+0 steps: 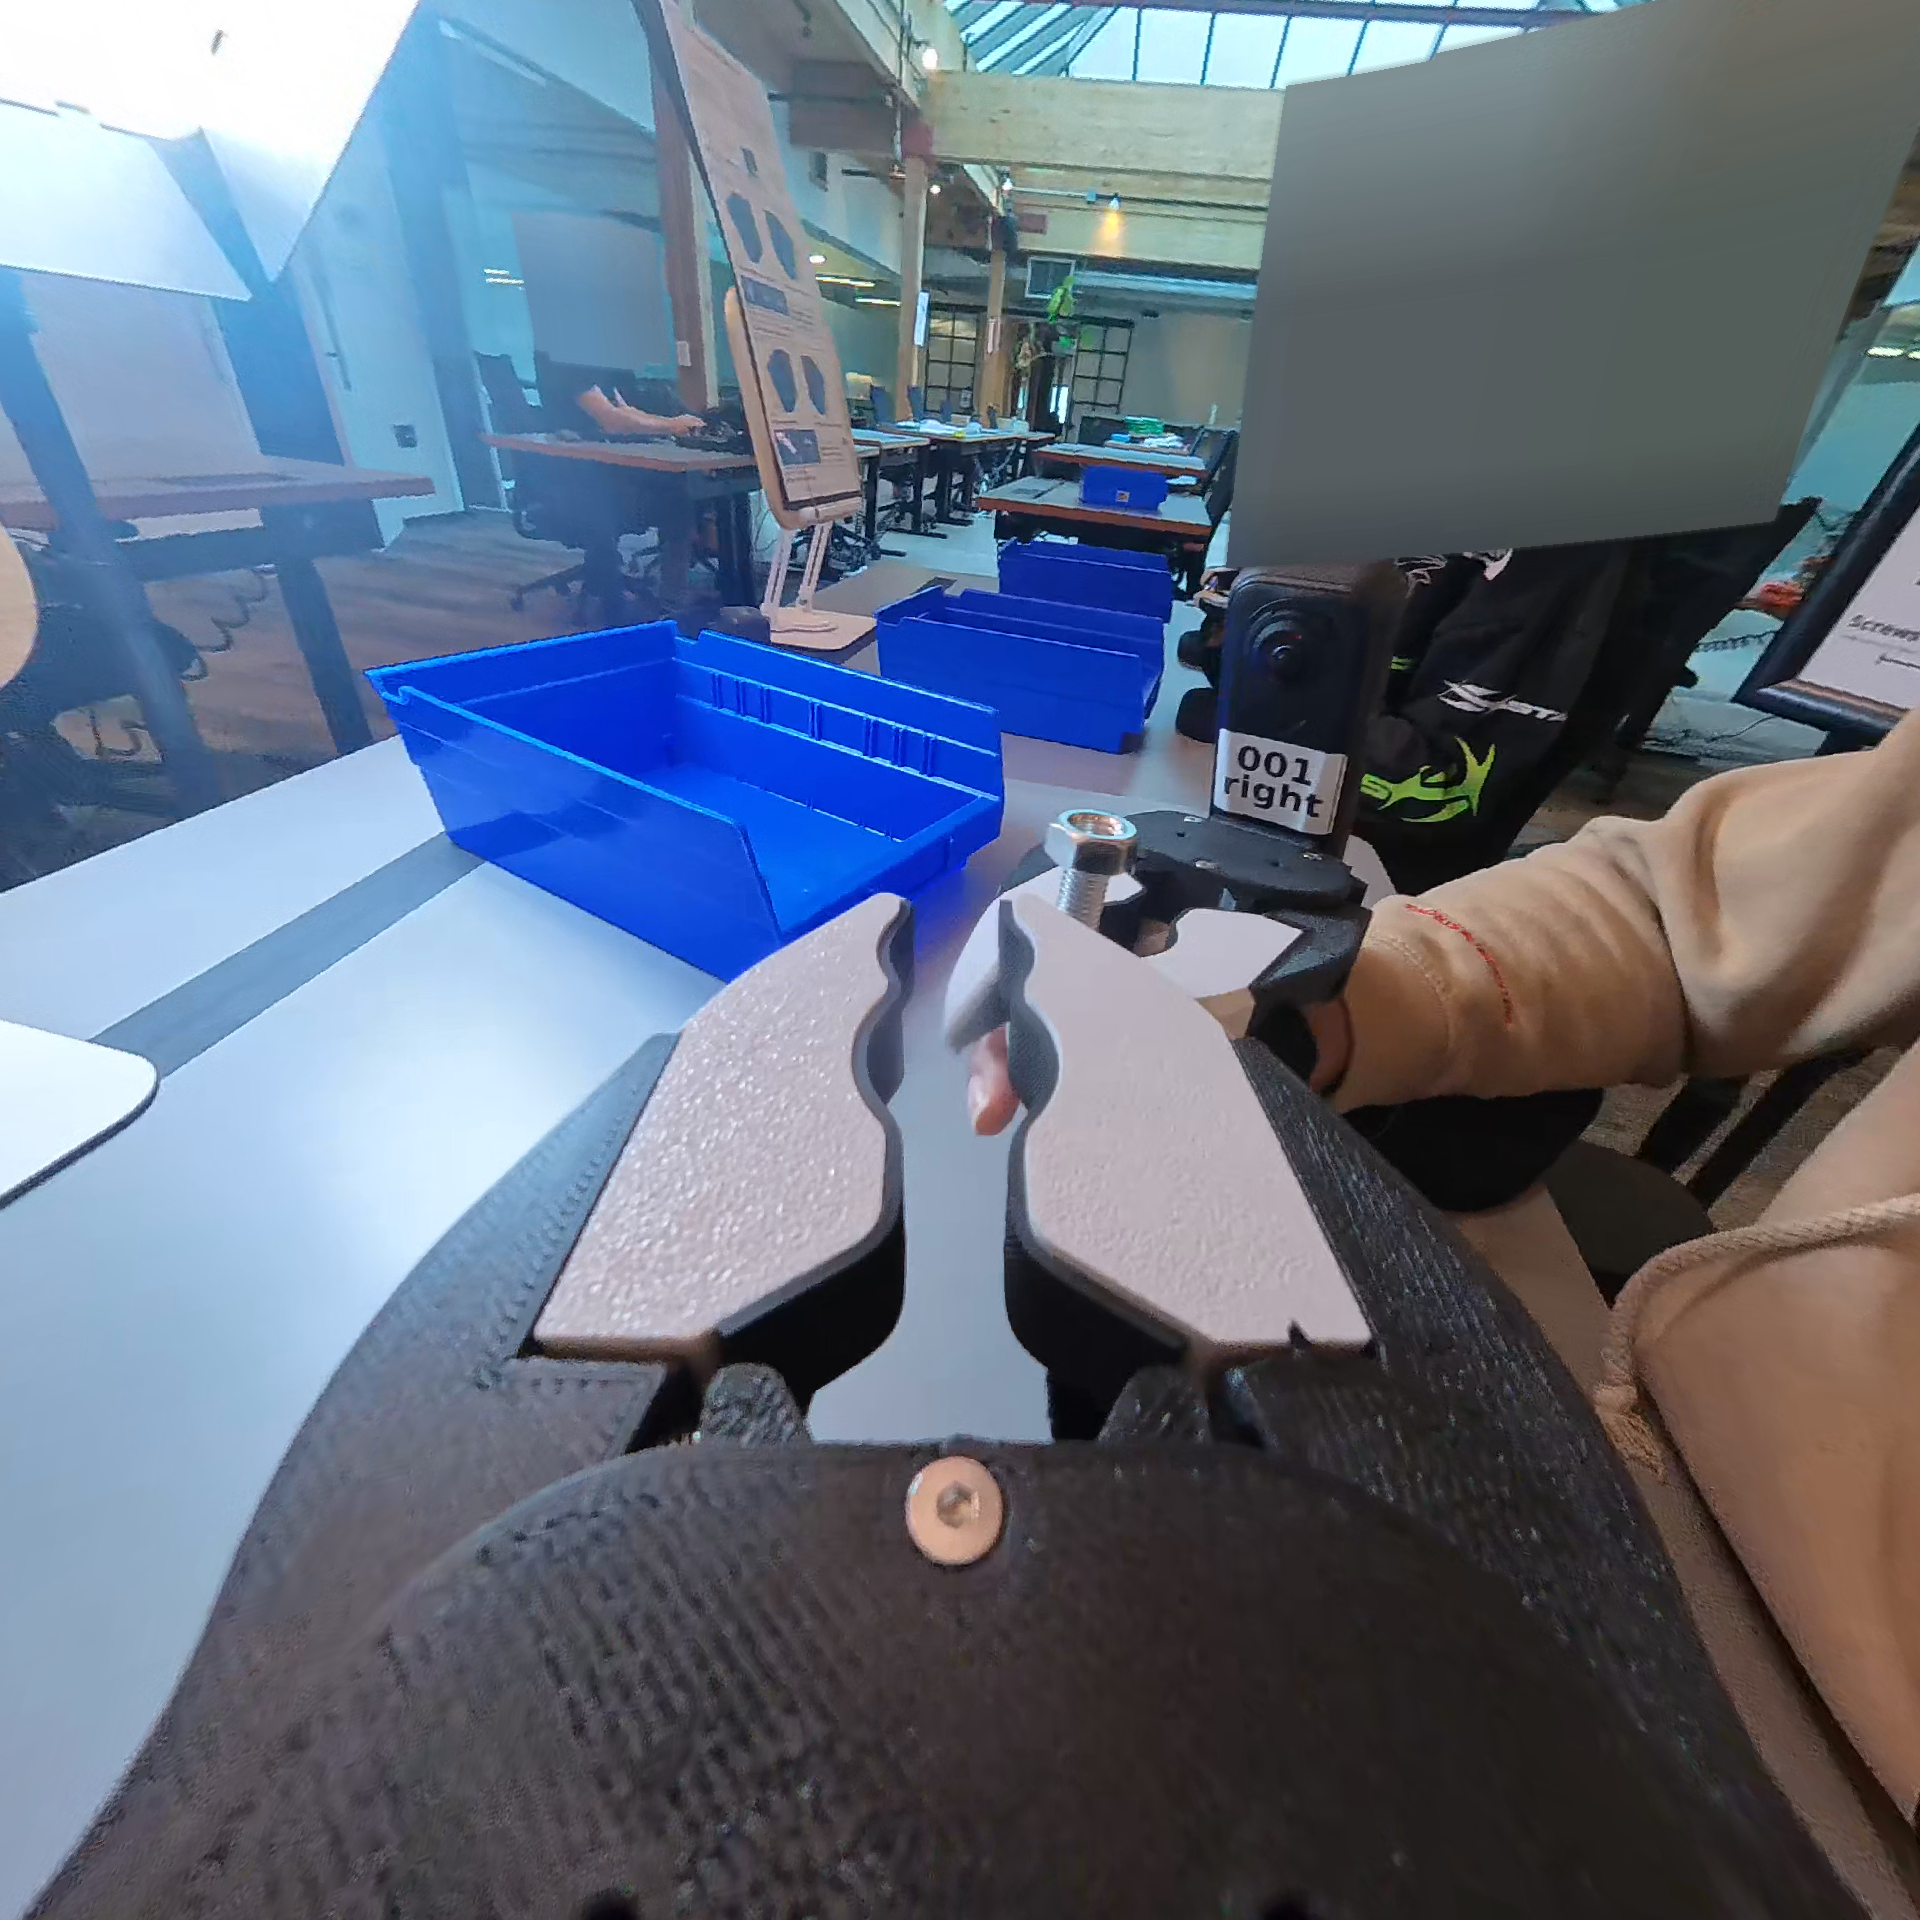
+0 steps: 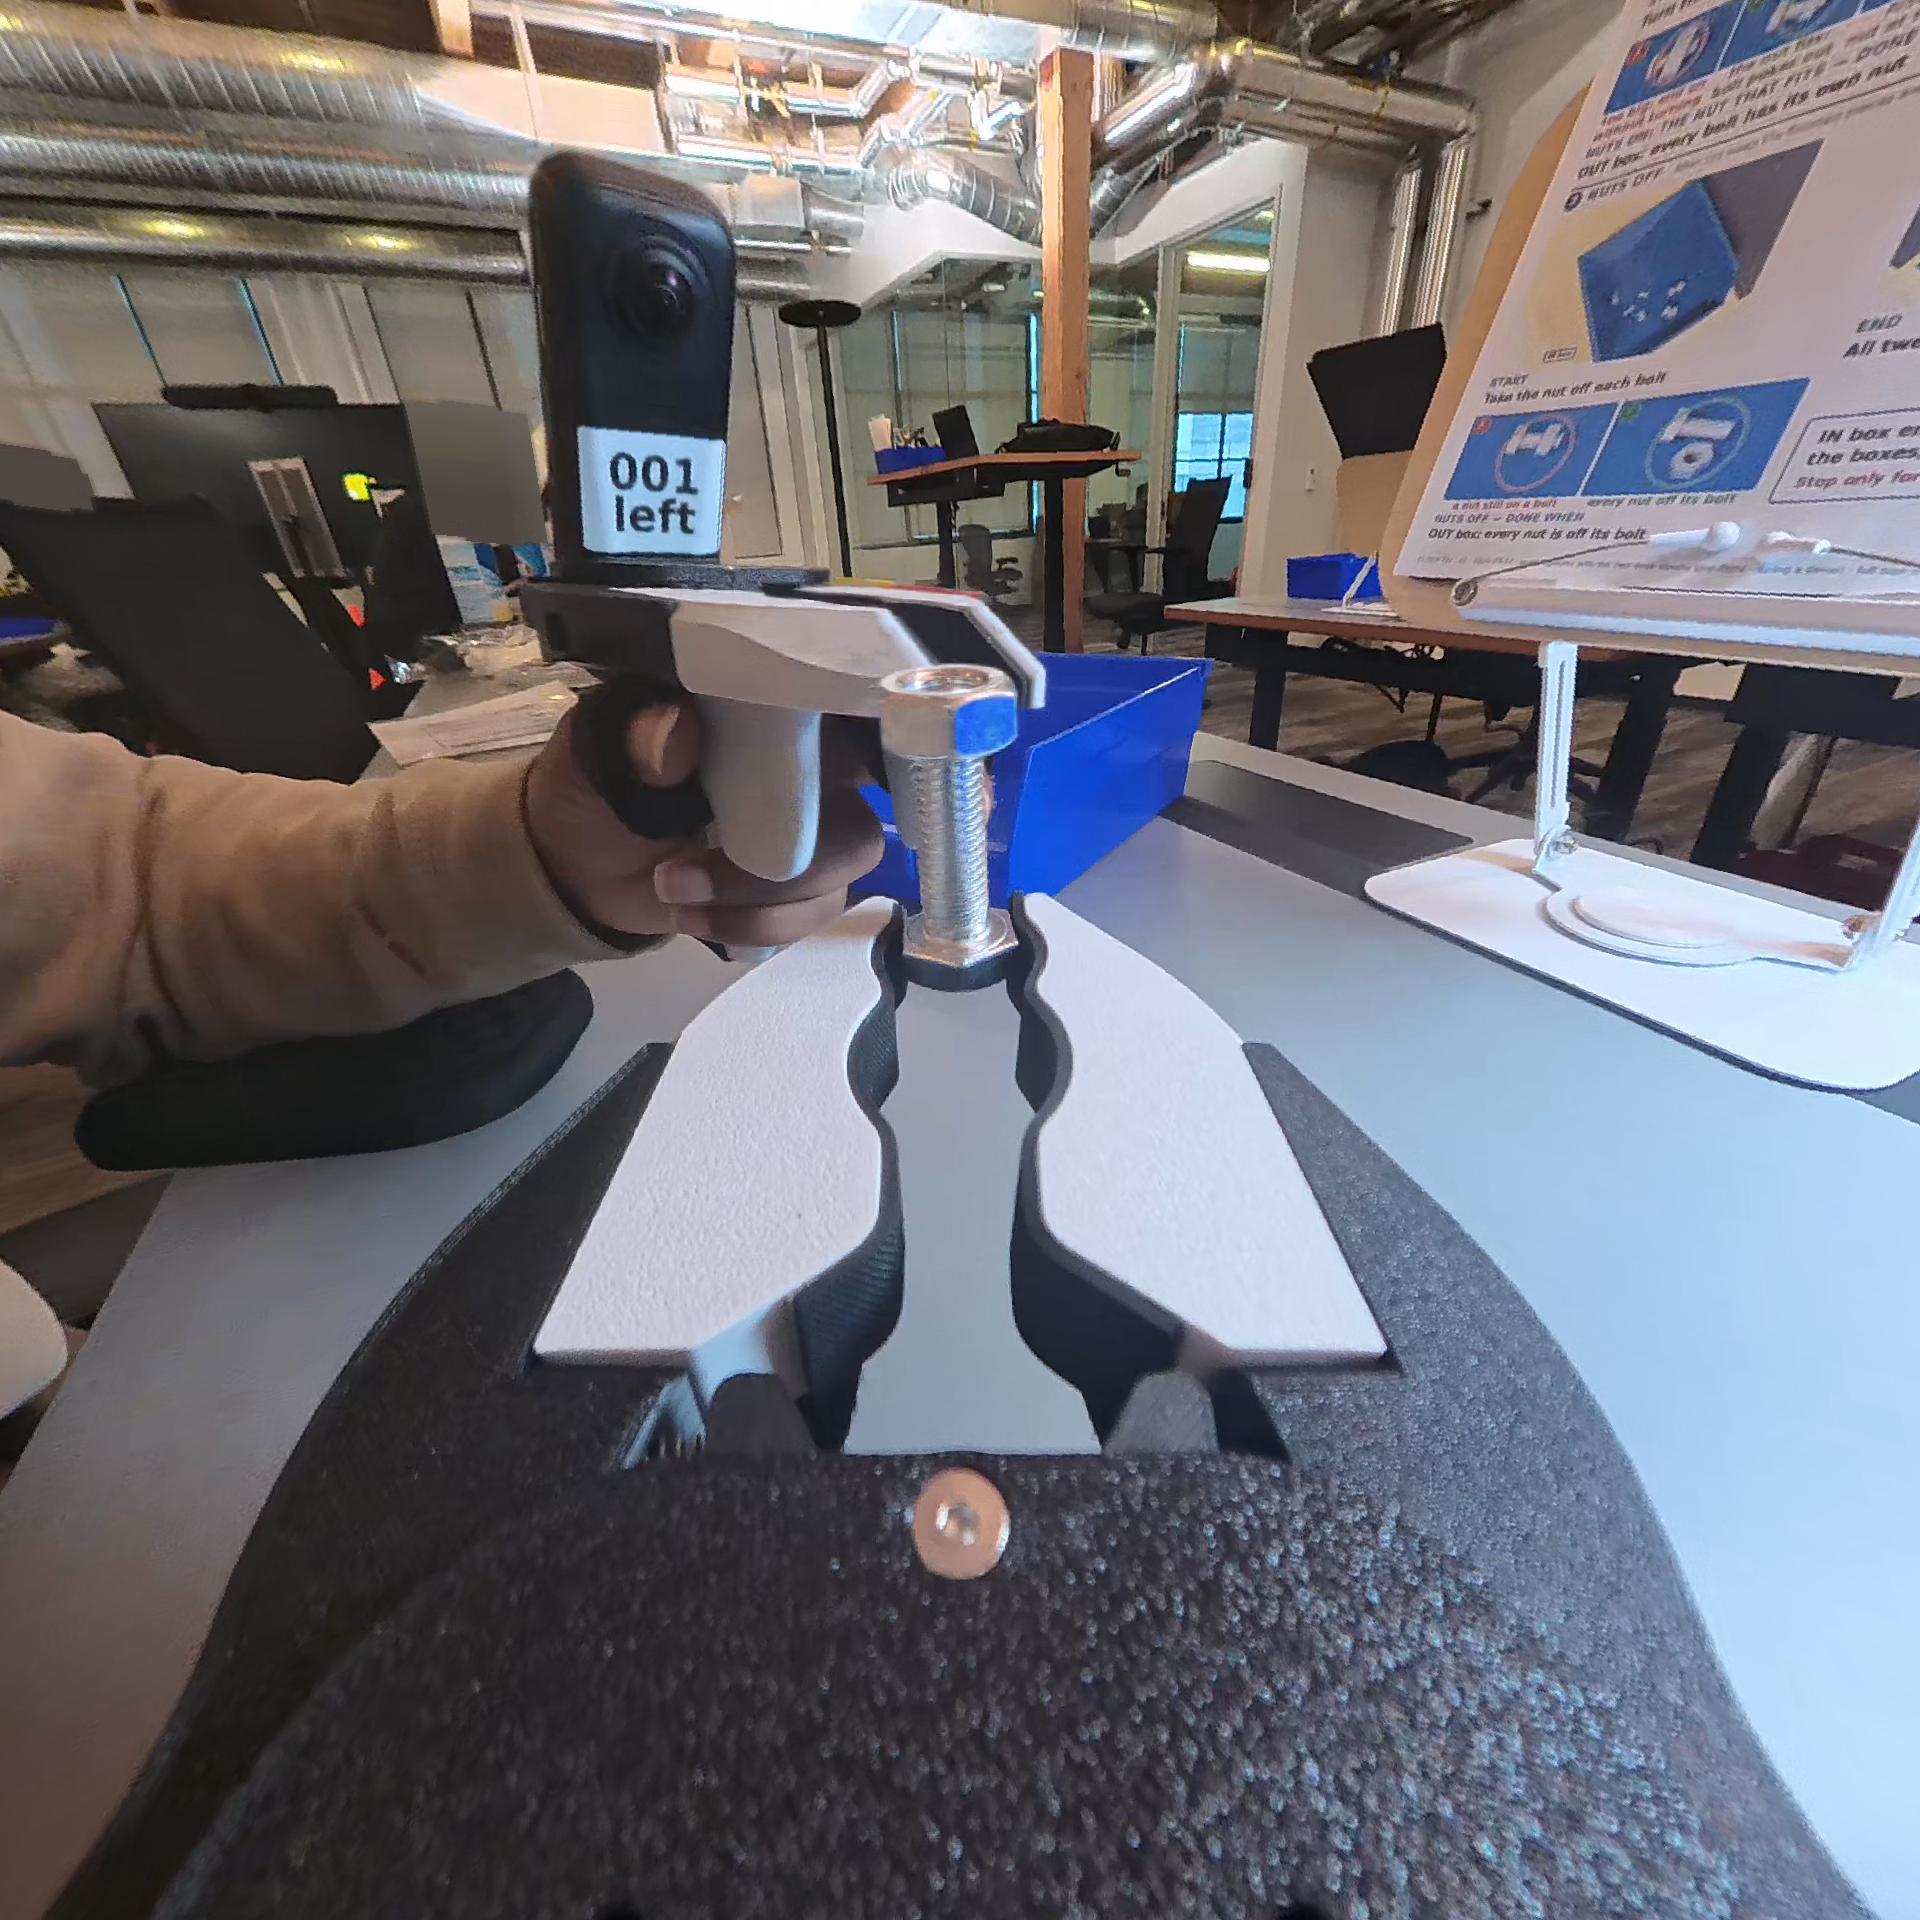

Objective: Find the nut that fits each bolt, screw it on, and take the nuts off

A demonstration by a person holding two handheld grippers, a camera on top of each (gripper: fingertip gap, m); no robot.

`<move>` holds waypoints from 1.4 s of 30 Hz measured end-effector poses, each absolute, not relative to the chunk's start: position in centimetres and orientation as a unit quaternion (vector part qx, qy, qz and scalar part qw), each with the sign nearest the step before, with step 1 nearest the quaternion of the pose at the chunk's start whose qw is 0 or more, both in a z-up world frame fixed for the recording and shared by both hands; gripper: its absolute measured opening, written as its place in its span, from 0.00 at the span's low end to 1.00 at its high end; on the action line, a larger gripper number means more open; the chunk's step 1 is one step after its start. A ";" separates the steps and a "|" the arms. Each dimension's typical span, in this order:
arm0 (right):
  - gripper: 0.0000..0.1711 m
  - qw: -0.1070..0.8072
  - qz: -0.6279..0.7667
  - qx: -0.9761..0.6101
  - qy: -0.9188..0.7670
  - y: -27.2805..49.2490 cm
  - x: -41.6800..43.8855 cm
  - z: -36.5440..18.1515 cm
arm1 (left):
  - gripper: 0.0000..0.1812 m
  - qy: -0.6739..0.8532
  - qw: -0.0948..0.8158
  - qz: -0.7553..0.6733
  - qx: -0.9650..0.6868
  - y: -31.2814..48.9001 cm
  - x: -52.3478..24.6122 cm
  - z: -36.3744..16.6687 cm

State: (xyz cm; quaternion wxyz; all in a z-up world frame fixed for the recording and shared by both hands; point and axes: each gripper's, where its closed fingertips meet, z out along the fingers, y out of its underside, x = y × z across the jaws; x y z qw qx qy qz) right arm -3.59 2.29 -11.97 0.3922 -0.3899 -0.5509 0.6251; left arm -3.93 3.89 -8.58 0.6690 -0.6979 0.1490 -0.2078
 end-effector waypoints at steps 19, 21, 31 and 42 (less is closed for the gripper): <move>0.11 0.369 0.619 -0.416 -0.555 2.7 -4.5 -13.4 | 0.16 0.153 0.671 -0.228 -0.689 4.0 -2.6 -9.2; 0.11 0.367 0.620 -0.413 -0.557 2.4 -4.6 -13.4 | 0.18 0.148 0.668 -0.226 -0.693 4.4 -2.4 -9.4; 0.11 0.369 0.643 -0.398 -0.541 2.7 -4.2 -12.2 | 0.12 0.130 0.672 -0.245 -0.687 4.3 -3.3 -9.6; 0.11 0.363 0.634 -0.398 -0.556 1.8 -4.5 -12.9 | 0.10 0.161 0.670 -0.226 -0.688 4.4 -1.8 -9.5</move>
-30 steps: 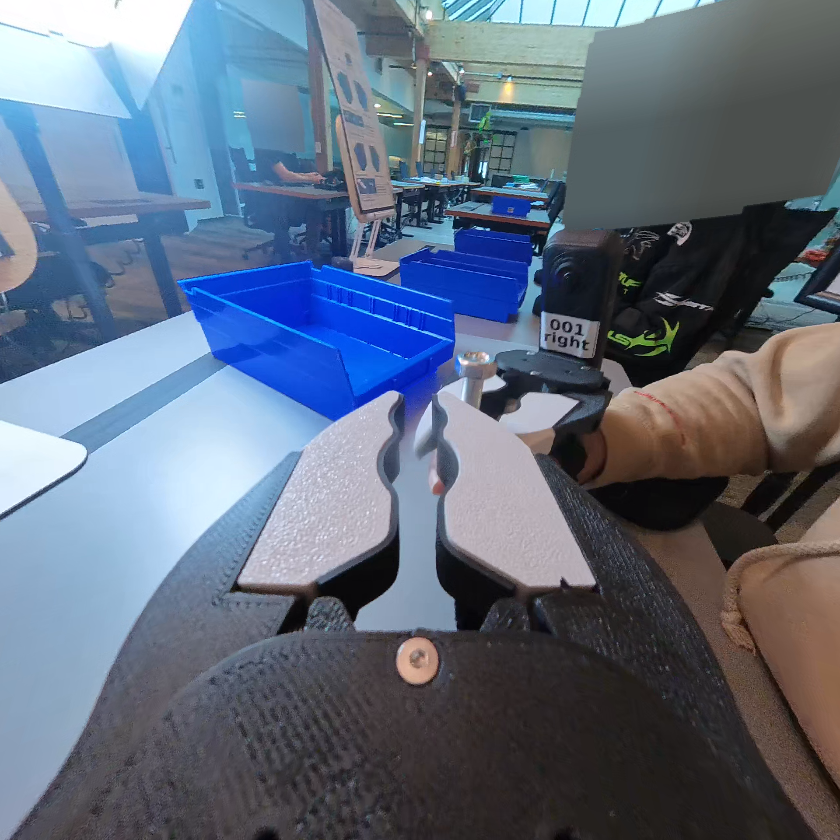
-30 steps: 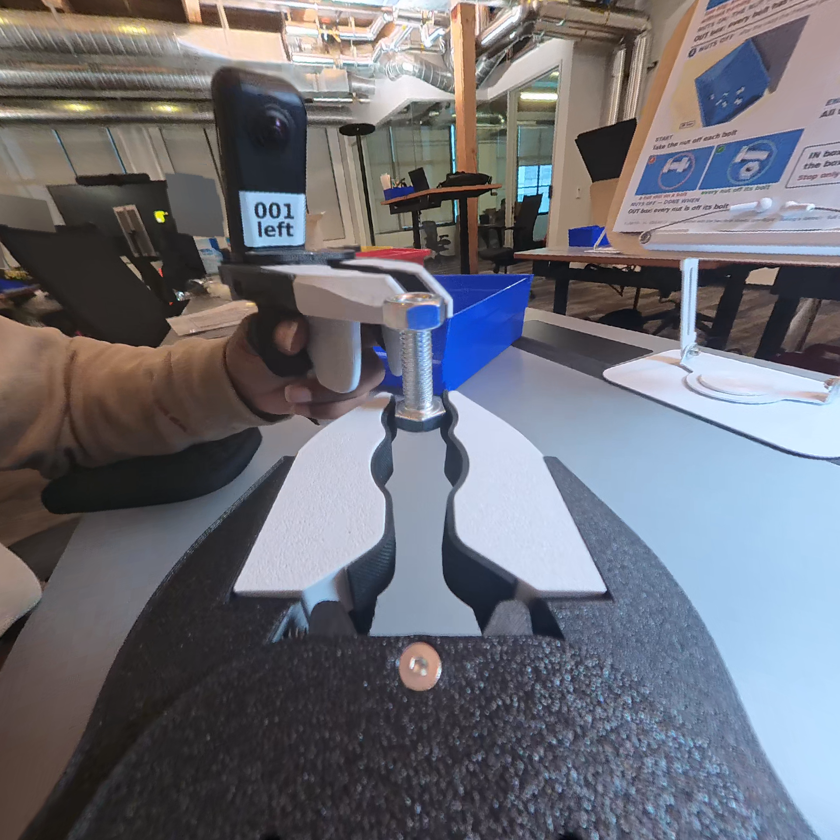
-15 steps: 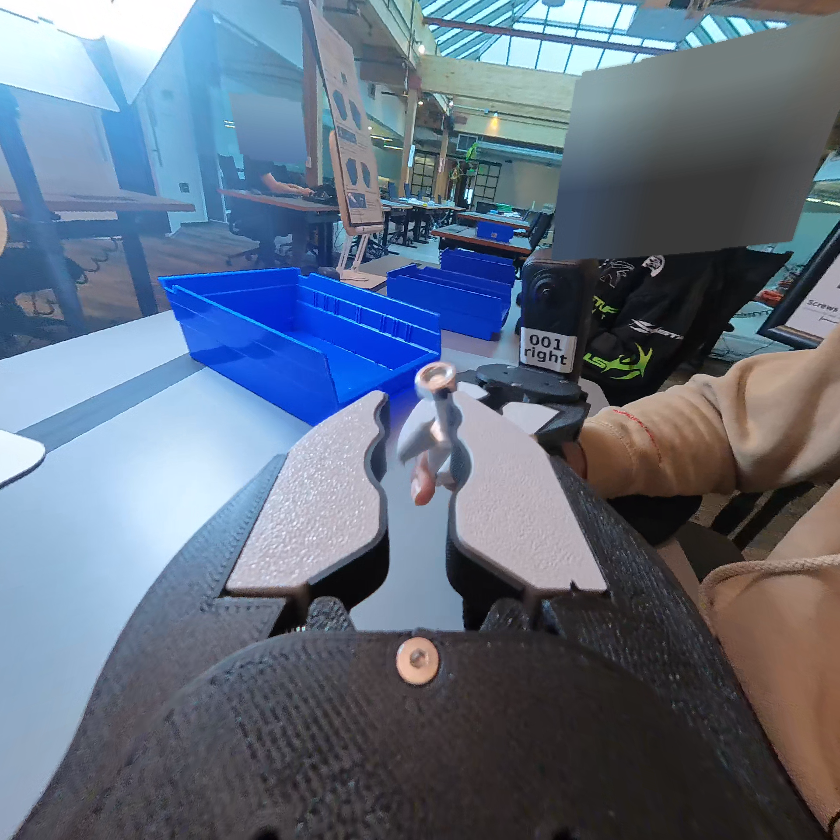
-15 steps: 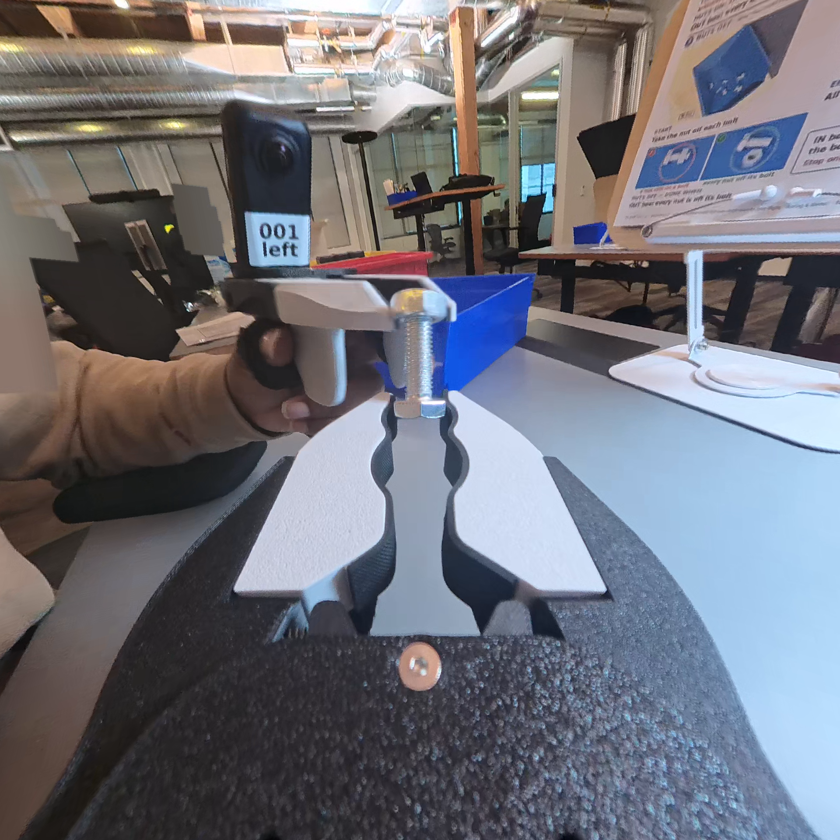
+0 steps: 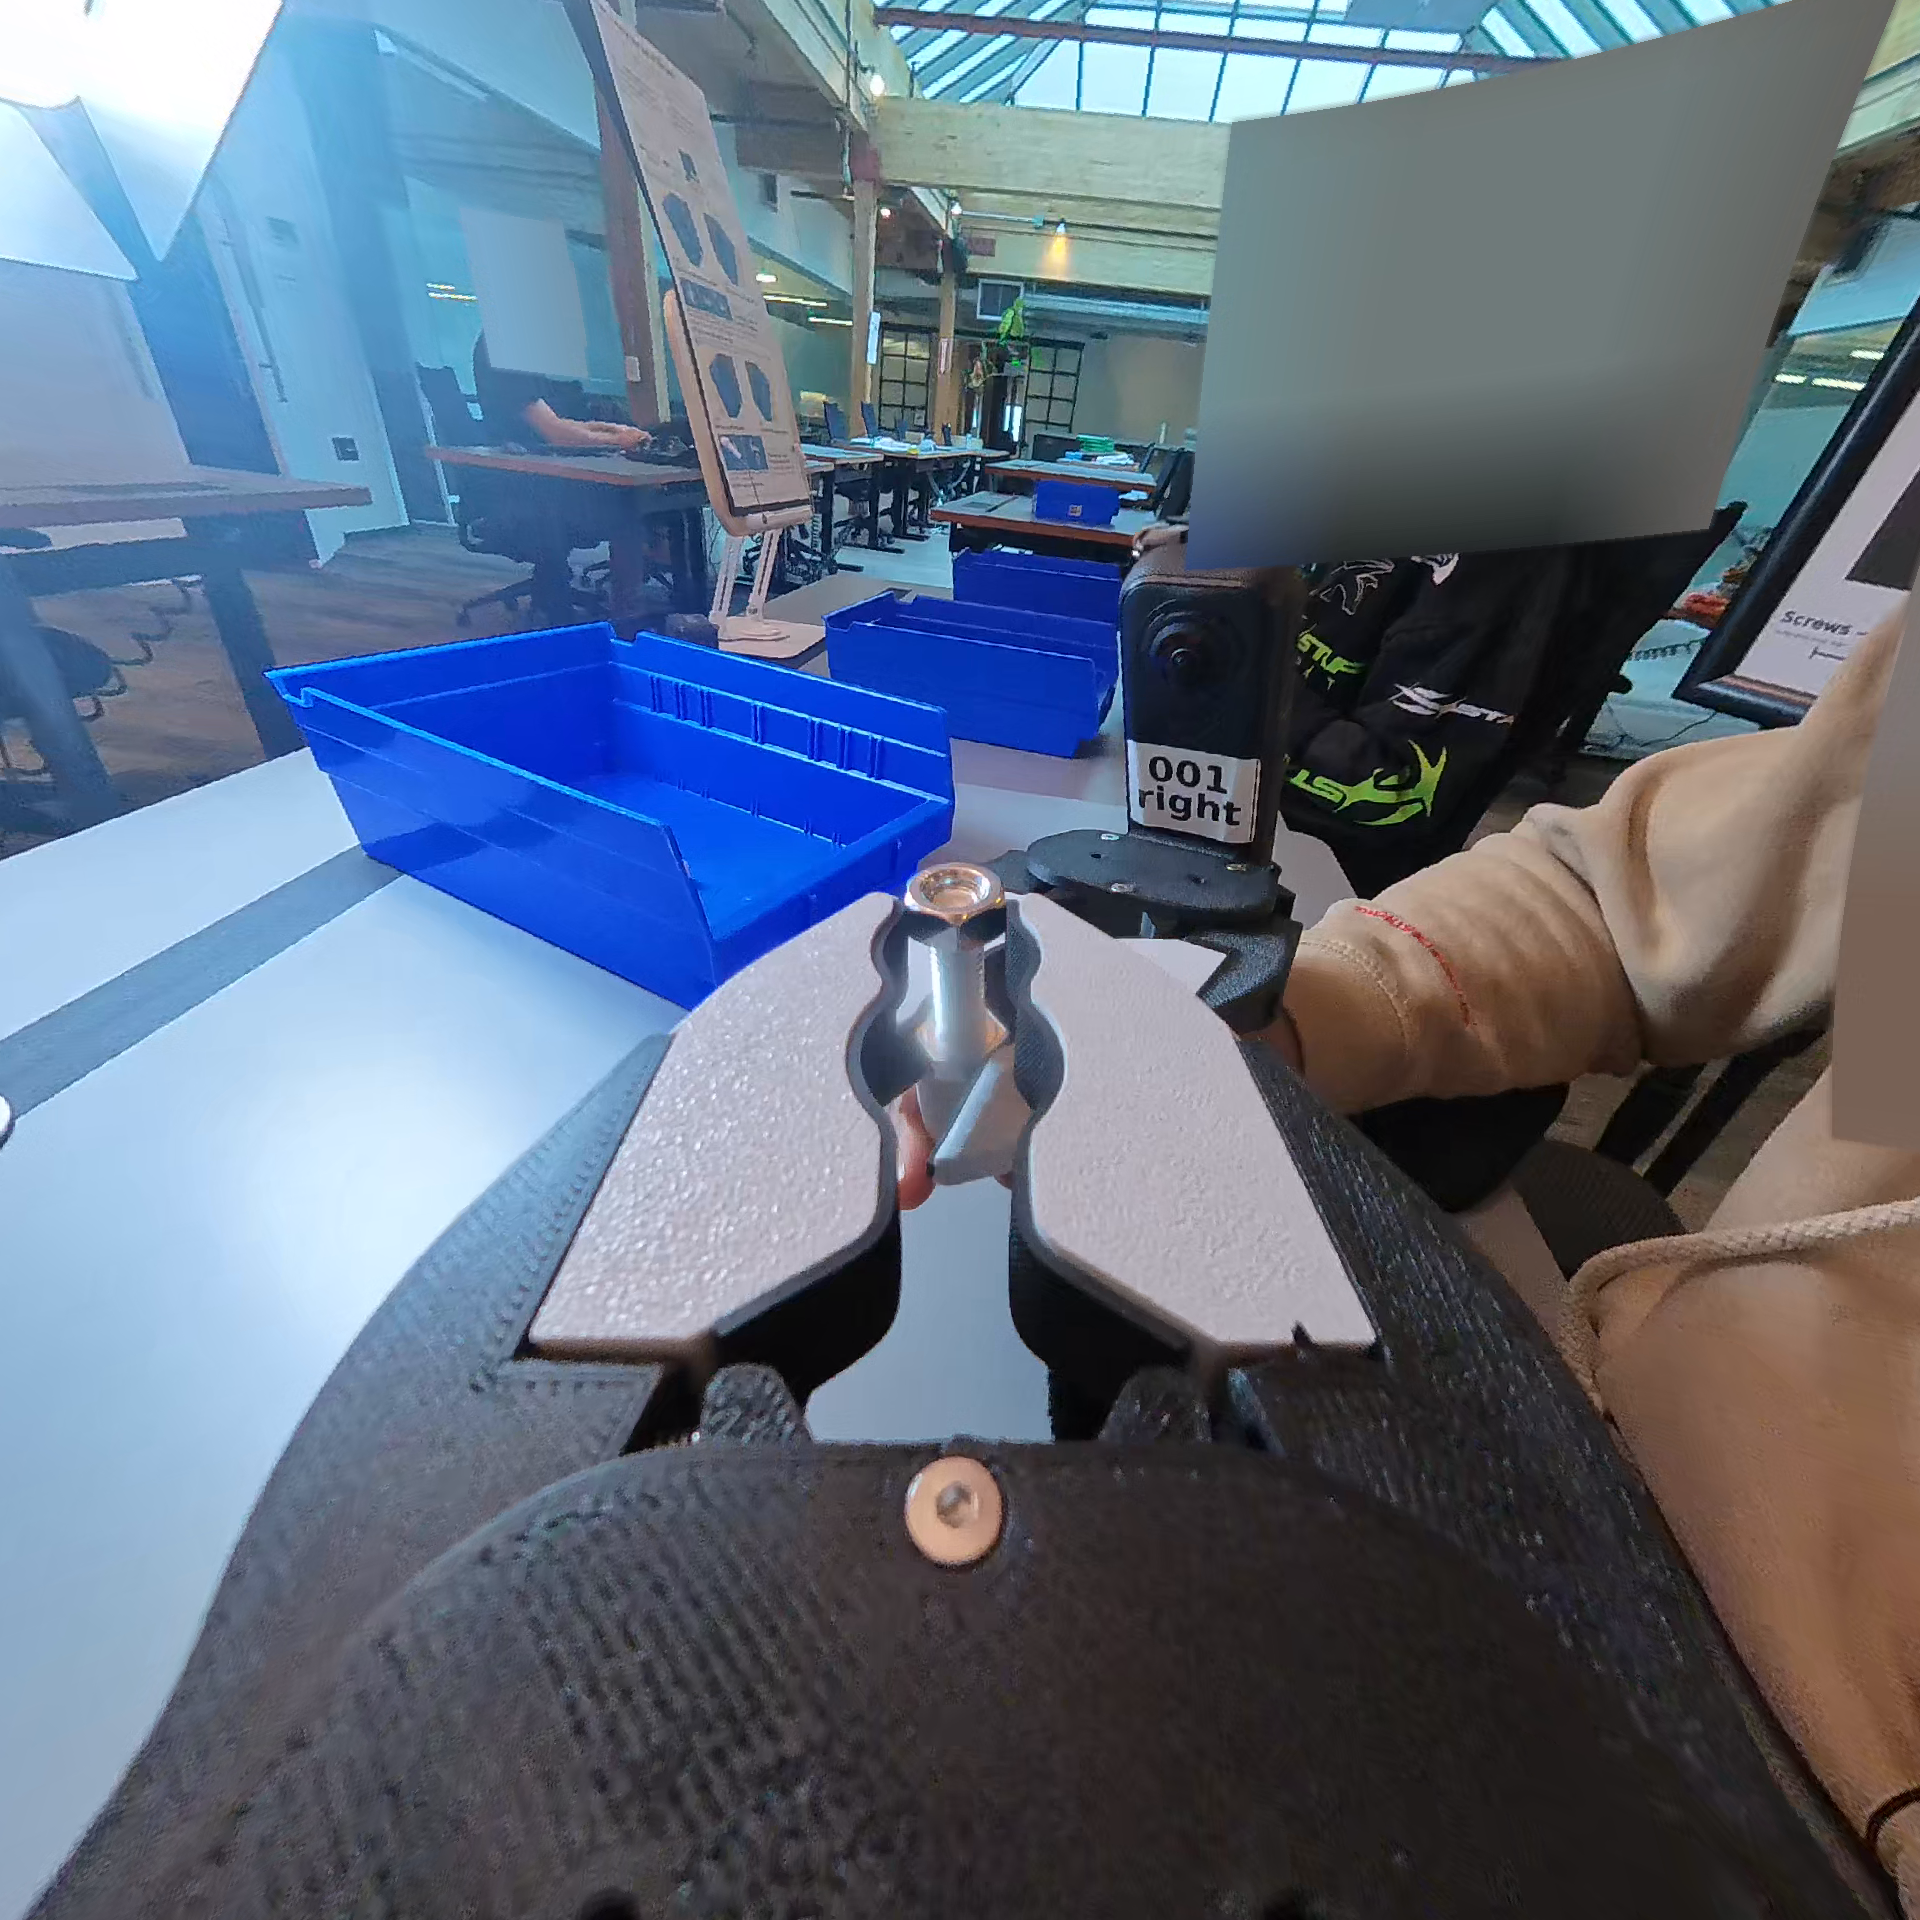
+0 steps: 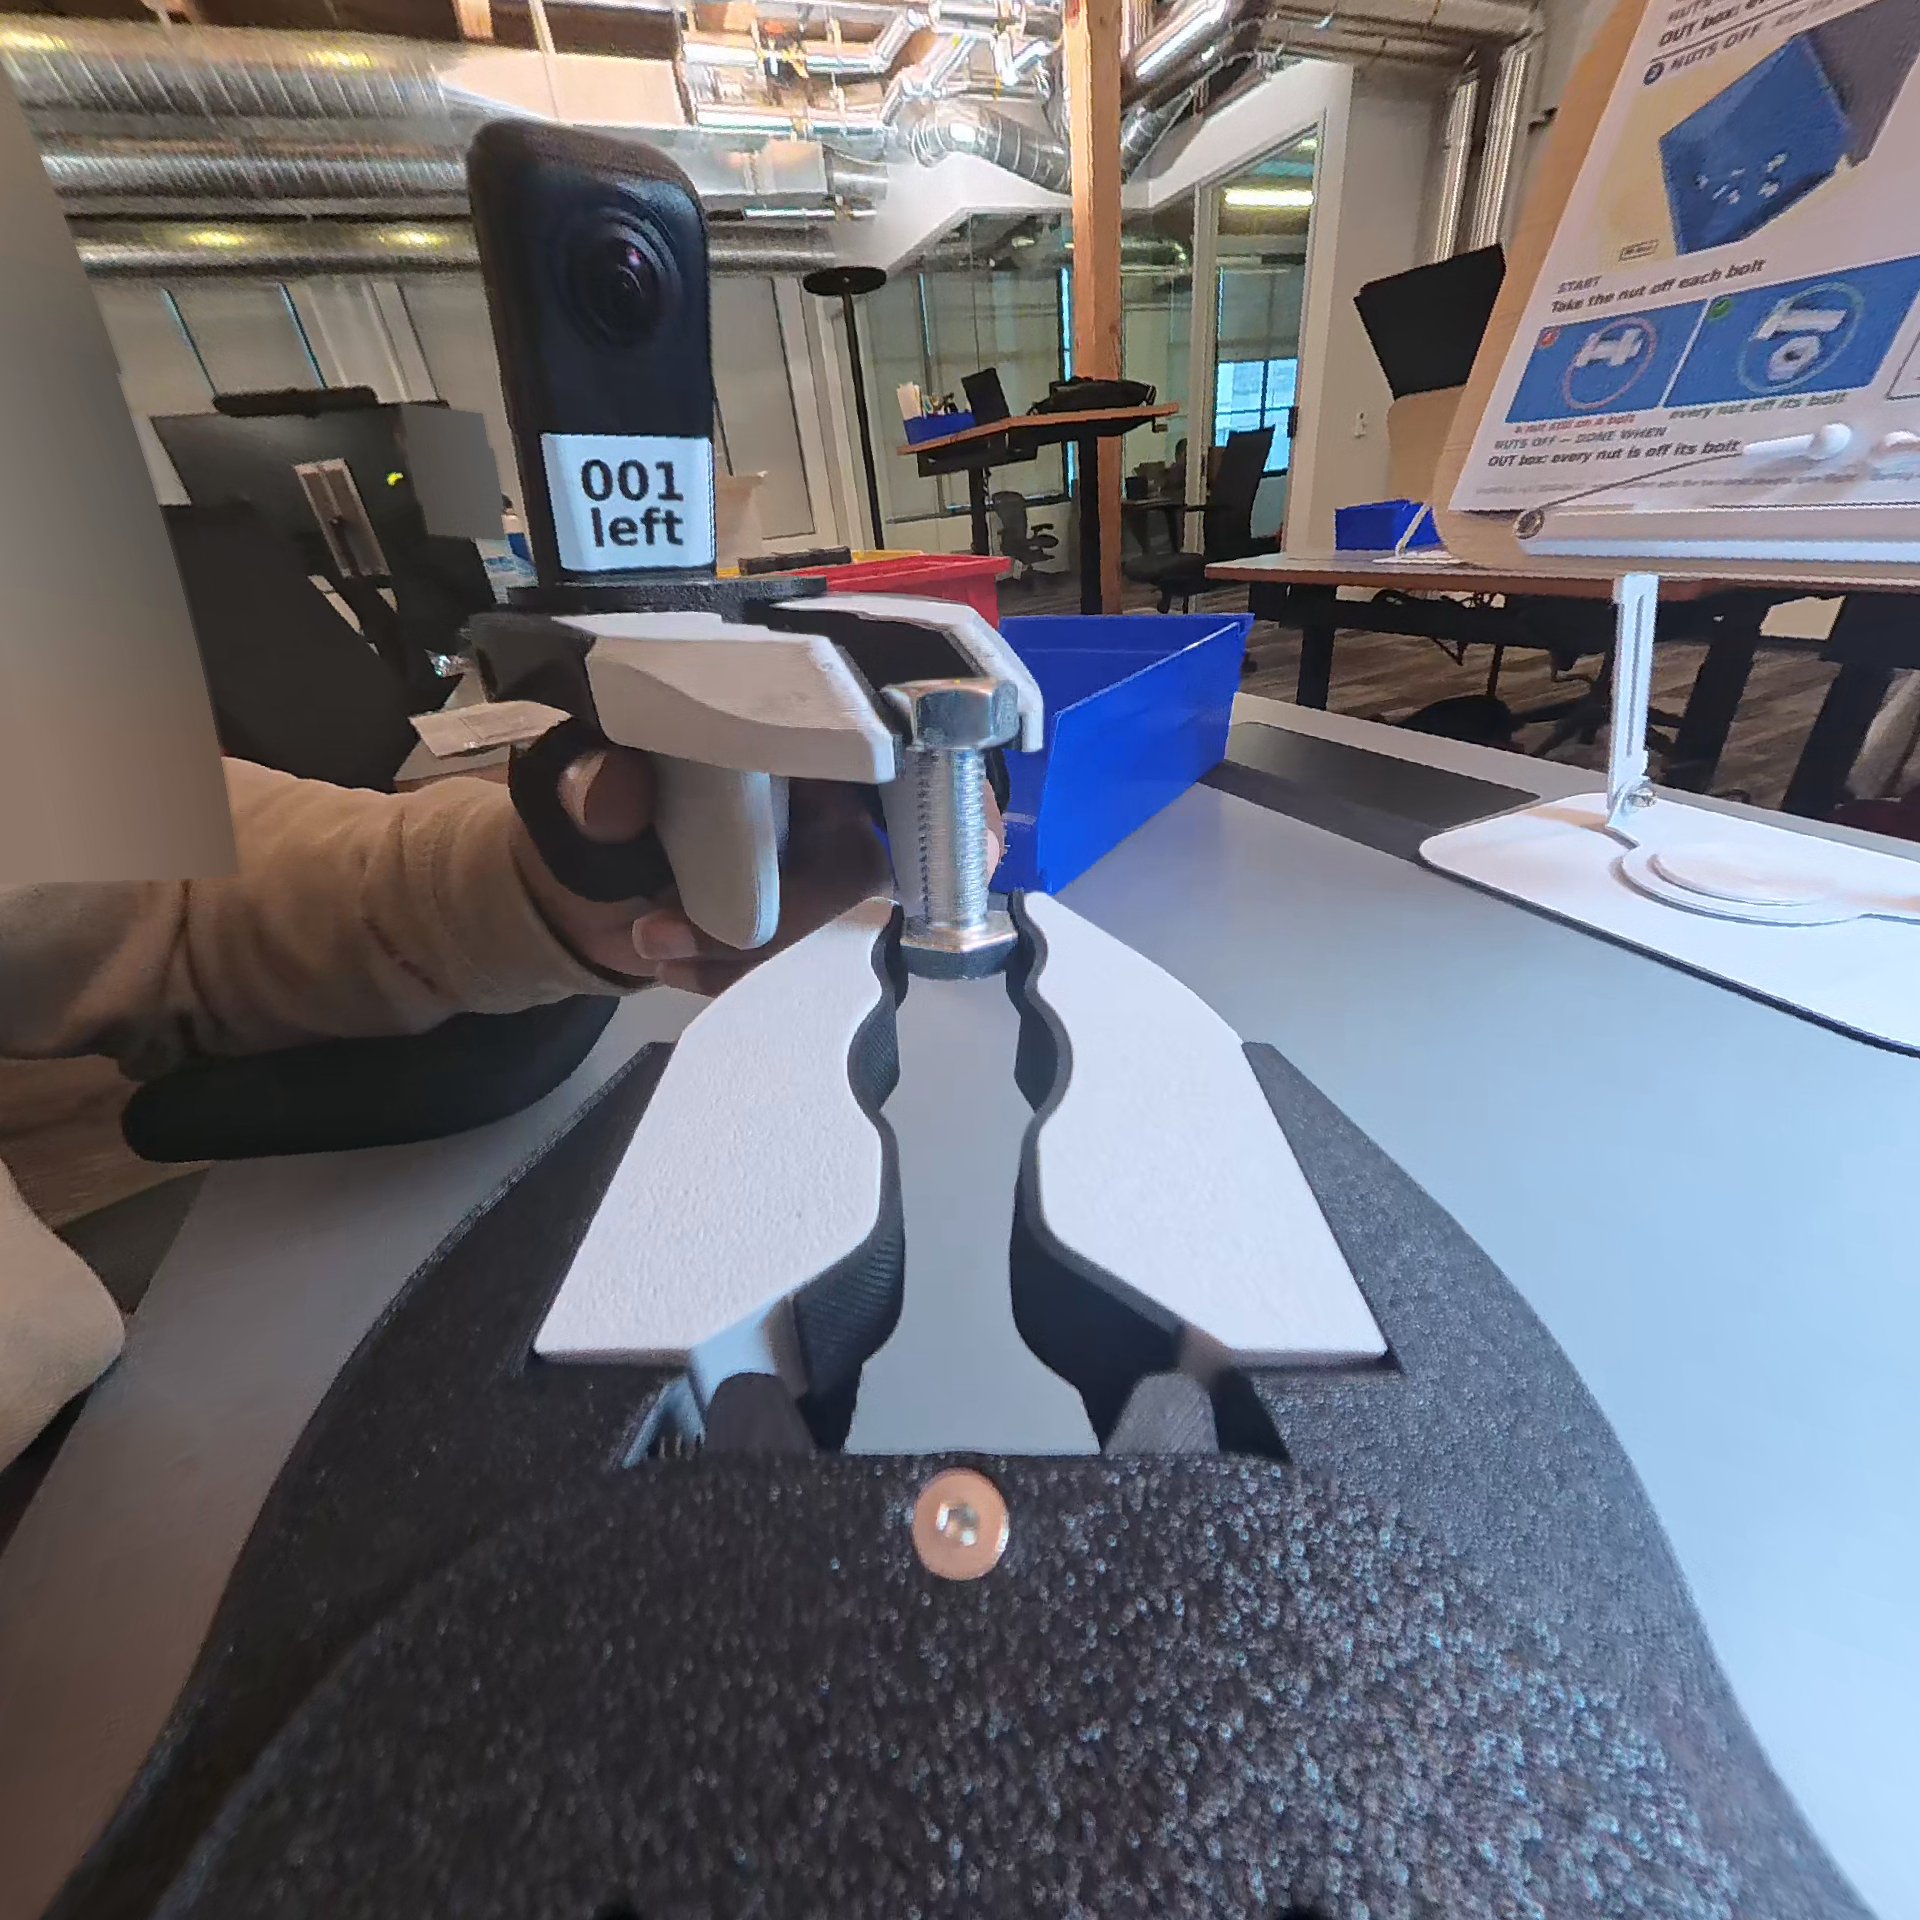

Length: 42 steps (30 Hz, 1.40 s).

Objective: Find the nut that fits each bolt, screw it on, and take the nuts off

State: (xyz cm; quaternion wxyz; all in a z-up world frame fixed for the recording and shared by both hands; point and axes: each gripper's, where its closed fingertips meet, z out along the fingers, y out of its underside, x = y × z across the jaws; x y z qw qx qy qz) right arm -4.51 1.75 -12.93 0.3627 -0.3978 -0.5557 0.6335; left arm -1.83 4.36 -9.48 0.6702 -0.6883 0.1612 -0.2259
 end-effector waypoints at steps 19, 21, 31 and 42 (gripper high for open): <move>0.11 0.344 0.669 -0.365 -0.548 1.1 -3.6 -12.1 | 0.13 0.161 0.653 -0.270 -0.689 4.0 -2.7 -10.2; 0.11 0.342 0.679 -0.365 -0.537 1.3 -3.5 -11.7 | 0.13 0.164 0.662 -0.264 -0.682 3.9 -3.0 -9.9; 0.11 0.346 0.666 -0.366 -0.550 0.9 -3.9 -12.2 | 0.15 0.167 0.671 -0.268 -0.671 3.8 -2.1 -8.7; 0.11 0.350 0.672 -0.359 -0.545 0.8 -3.8 -11.9 | 0.15 0.177 0.681 -0.250 -0.665 3.6 -1.5 -8.4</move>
